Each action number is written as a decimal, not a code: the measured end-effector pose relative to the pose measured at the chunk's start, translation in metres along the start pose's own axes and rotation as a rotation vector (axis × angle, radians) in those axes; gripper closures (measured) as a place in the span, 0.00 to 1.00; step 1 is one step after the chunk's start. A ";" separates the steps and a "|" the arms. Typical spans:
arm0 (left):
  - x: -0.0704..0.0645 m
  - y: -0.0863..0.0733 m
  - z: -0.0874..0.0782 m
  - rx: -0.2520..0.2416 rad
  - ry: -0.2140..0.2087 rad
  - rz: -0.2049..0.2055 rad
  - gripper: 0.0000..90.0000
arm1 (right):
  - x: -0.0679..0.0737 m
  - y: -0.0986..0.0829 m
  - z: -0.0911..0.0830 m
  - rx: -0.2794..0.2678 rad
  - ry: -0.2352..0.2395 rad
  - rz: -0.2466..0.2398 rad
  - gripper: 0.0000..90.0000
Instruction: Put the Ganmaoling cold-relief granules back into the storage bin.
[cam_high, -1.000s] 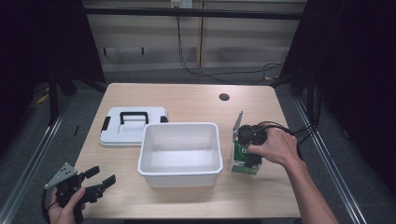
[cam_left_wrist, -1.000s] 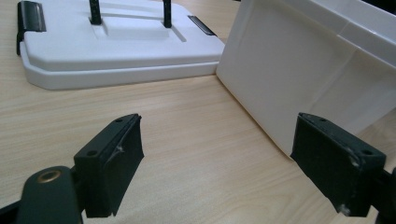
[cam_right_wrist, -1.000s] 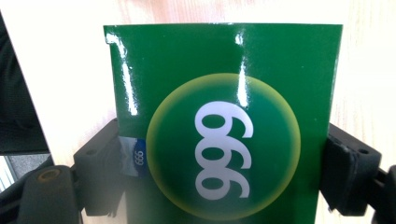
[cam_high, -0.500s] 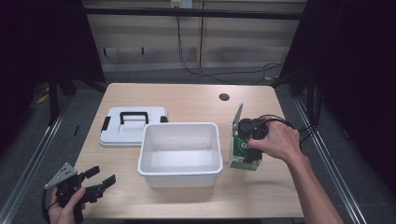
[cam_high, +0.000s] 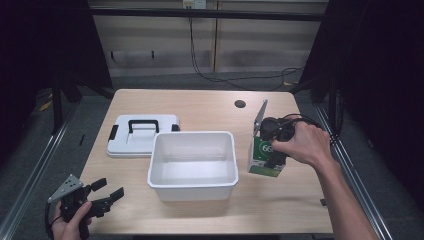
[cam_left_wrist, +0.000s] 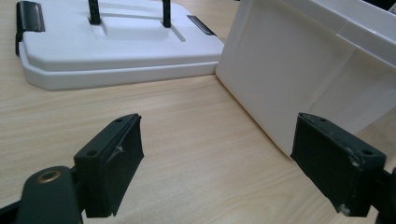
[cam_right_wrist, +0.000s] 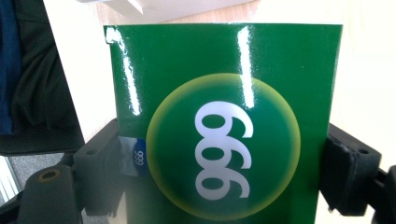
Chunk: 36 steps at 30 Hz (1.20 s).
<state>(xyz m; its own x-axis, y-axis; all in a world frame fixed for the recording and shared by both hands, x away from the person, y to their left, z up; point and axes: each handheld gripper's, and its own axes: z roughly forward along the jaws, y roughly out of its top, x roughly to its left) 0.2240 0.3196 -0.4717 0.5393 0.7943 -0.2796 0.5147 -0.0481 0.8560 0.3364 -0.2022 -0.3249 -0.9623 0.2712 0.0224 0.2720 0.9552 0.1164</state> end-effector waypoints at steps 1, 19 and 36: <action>0.000 0.000 0.000 0.000 0.000 0.000 0.18 | 0.000 0.000 -0.002 0.002 0.003 0.009 0.18; 0.000 0.000 0.000 -0.002 0.000 0.002 0.18 | 0.004 0.010 -0.030 -0.035 0.001 -0.002 0.18; 0.000 0.000 0.001 -0.004 -0.001 -0.008 0.18 | 0.003 0.042 -0.056 -0.066 0.001 -0.041 0.18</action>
<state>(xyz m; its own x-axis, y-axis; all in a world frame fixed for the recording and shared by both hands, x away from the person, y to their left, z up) 0.2250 0.3190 -0.4725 0.5358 0.7942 -0.2867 0.5164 -0.0396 0.8555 0.3443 -0.1680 -0.2641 -0.9726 0.2319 0.0168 0.2310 0.9558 0.1820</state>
